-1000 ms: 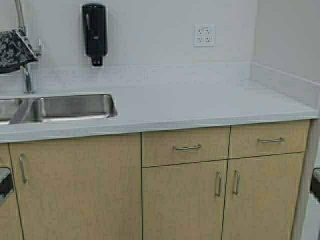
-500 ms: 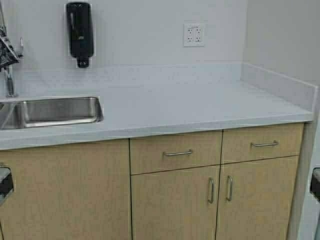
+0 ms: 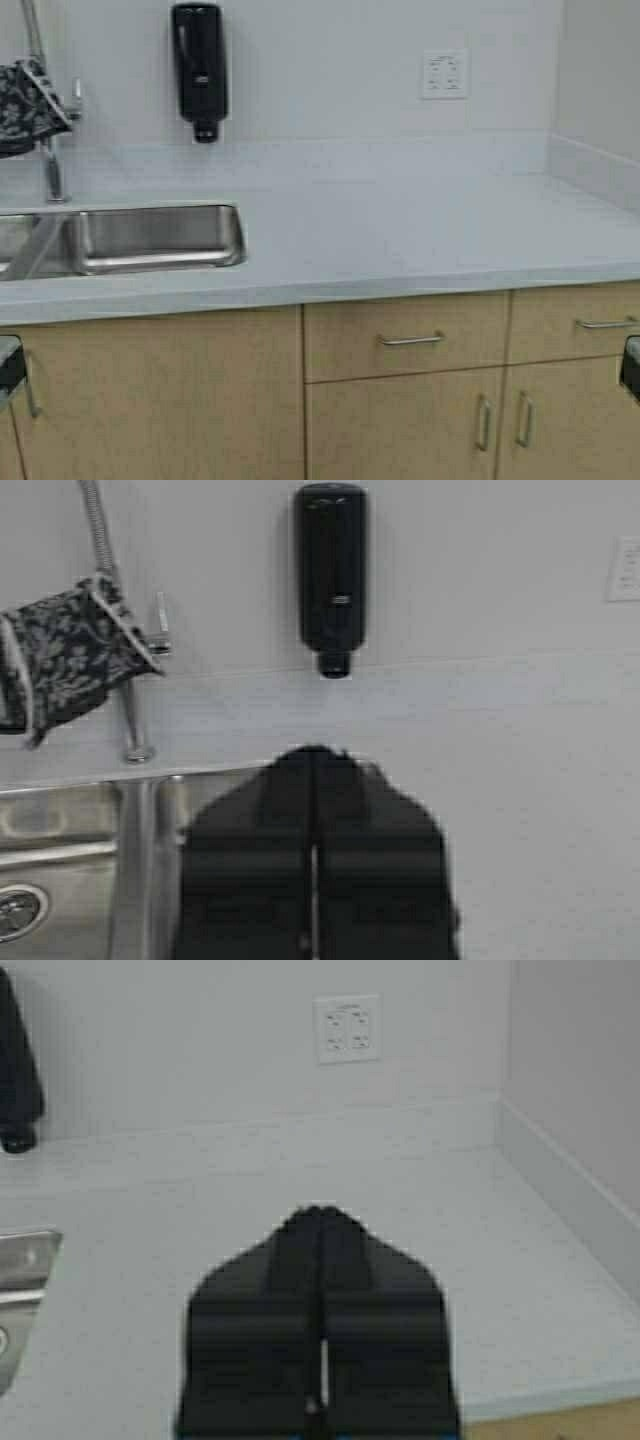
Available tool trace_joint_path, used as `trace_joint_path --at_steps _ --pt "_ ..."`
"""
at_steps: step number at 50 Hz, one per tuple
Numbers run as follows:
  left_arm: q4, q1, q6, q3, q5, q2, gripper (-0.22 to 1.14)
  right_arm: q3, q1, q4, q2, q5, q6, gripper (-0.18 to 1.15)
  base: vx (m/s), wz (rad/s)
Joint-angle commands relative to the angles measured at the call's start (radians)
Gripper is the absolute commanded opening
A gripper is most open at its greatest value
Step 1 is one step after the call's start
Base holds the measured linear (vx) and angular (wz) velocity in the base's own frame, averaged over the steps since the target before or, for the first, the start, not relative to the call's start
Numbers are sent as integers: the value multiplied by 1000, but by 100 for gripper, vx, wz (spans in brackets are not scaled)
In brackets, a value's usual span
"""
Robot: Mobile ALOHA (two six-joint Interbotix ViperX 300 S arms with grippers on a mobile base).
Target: Get the cloth and wipe up the spill under the wine glass
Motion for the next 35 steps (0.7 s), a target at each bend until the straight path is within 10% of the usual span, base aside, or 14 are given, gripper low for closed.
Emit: trace_joint_path --at_steps 1,35 --pt "2 0 -3 -8 -6 6 2 -29 3 -2 -2 -12 15 5 25 39" --pt "2 0 -61 21 -20 -40 2 -32 144 -83 -54 2 25 5 26 41"
